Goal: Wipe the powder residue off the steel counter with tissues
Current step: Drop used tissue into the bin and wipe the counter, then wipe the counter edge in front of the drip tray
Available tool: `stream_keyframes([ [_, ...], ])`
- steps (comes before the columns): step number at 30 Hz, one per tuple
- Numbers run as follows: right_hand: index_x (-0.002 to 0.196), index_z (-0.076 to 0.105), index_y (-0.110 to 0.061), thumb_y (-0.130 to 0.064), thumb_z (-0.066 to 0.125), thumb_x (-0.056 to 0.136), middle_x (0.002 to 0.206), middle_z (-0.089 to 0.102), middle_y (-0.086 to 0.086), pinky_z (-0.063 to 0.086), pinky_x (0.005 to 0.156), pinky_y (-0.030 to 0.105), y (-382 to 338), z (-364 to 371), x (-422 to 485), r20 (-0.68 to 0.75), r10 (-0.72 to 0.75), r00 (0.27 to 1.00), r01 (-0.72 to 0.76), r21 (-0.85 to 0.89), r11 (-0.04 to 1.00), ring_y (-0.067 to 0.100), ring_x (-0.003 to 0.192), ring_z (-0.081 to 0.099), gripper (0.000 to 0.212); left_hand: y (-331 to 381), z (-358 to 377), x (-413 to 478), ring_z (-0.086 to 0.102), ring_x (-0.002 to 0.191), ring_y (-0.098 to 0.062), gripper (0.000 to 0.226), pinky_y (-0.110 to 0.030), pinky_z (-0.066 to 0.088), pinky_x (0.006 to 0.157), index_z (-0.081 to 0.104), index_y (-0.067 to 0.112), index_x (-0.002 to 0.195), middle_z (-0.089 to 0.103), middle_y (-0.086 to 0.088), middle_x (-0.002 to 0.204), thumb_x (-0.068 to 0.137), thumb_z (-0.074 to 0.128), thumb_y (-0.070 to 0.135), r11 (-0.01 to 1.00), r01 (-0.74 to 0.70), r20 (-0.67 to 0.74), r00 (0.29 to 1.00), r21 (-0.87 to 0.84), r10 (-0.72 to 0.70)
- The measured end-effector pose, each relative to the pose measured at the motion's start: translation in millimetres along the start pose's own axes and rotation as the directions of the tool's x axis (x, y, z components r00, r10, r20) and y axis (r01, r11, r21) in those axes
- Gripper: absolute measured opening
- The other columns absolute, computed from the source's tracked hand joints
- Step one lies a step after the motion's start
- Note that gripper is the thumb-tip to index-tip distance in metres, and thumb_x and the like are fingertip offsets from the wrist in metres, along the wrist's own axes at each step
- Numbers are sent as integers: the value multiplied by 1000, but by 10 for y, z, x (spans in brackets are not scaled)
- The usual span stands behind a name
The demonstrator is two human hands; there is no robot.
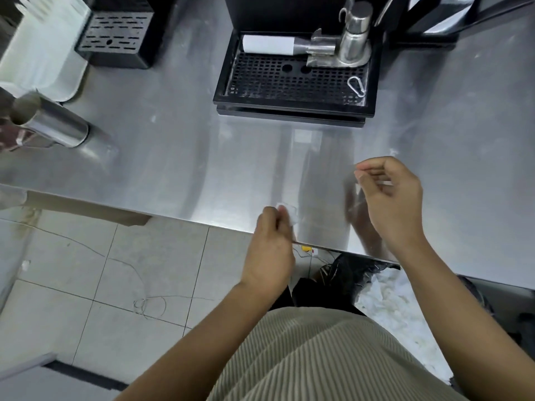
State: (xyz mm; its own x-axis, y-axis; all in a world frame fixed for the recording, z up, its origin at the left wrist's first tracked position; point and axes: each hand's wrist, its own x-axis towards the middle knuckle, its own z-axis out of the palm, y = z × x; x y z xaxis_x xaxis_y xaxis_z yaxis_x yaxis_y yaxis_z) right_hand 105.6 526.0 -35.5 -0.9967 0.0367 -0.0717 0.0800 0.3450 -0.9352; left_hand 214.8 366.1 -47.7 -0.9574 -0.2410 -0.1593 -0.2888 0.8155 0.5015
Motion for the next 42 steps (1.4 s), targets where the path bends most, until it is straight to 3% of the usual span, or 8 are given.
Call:
stream_keyframes([
  [6,92,67,-16,5,58,89,88,67,-8,50,80,16,-5,-52,30,-58,-23,998,24,11,1000,4,83,63,22,467,377,76,51,86,-22,41,-29,47,83,49,4,133,45,-9,107,92,48,-1,908,-351,141,911,-229,387],
  [10,91,67,-18,4,62,89,87,67,-13,52,83,18,5,-69,28,-81,4,997,-2,18,1000,3,83,64,23,136,-61,448,55,83,-11,28,-7,39,77,70,6,108,55,-8,97,88,53,-4,925,-186,-174,976,-332,133],
  [15,88,66,-23,2,62,89,86,67,-11,53,82,24,-12,9,42,-105,21,994,-16,47,999,14,86,66,25,-891,-850,1179,53,80,-19,32,-1,31,78,64,5,121,54,-15,102,94,47,4,979,124,-489,851,-163,-189],
  [19,89,65,-22,1,62,90,86,66,-12,51,80,16,-139,226,89,-136,33,990,-24,63,998,8,84,64,23,-1077,-815,1504,57,89,-33,30,-17,34,81,64,0,116,51,-21,112,92,45,2,987,150,-382,910,-53,-159],
  [26,105,62,-17,-9,59,93,103,62,-7,46,91,17,-352,640,292,-253,-2,967,12,35,999,9,97,59,15,-492,-456,1285,55,82,-12,27,-21,47,84,67,6,115,52,-5,97,93,53,3,934,-261,-171,960,-245,223],
  [31,120,52,-12,-20,58,95,121,50,-1,34,92,6,-364,674,694,-436,-13,900,24,19,1000,9,111,47,27,-551,-889,1684,52,100,3,15,-15,46,82,68,12,100,48,4,115,93,55,12,790,-111,-352,926,-603,-138],
  [36,131,48,-7,-26,56,96,128,57,6,42,99,17,-287,757,1127,-356,120,927,-112,45,993,10,113,54,40,-752,-1067,2281,37,132,-2,16,-16,32,105,64,12,99,48,5,133,93,50,19,756,8,-183,968,-655,-169],
  [42,135,48,-8,-16,55,98,124,64,5,47,99,22,-199,709,1334,-352,237,905,-209,117,971,12,110,61,39,-652,-1019,2465,52,75,-7,12,-21,42,73,60,13,95,58,7,82,93,47,13,697,77,-46,987,-713,-156],
])
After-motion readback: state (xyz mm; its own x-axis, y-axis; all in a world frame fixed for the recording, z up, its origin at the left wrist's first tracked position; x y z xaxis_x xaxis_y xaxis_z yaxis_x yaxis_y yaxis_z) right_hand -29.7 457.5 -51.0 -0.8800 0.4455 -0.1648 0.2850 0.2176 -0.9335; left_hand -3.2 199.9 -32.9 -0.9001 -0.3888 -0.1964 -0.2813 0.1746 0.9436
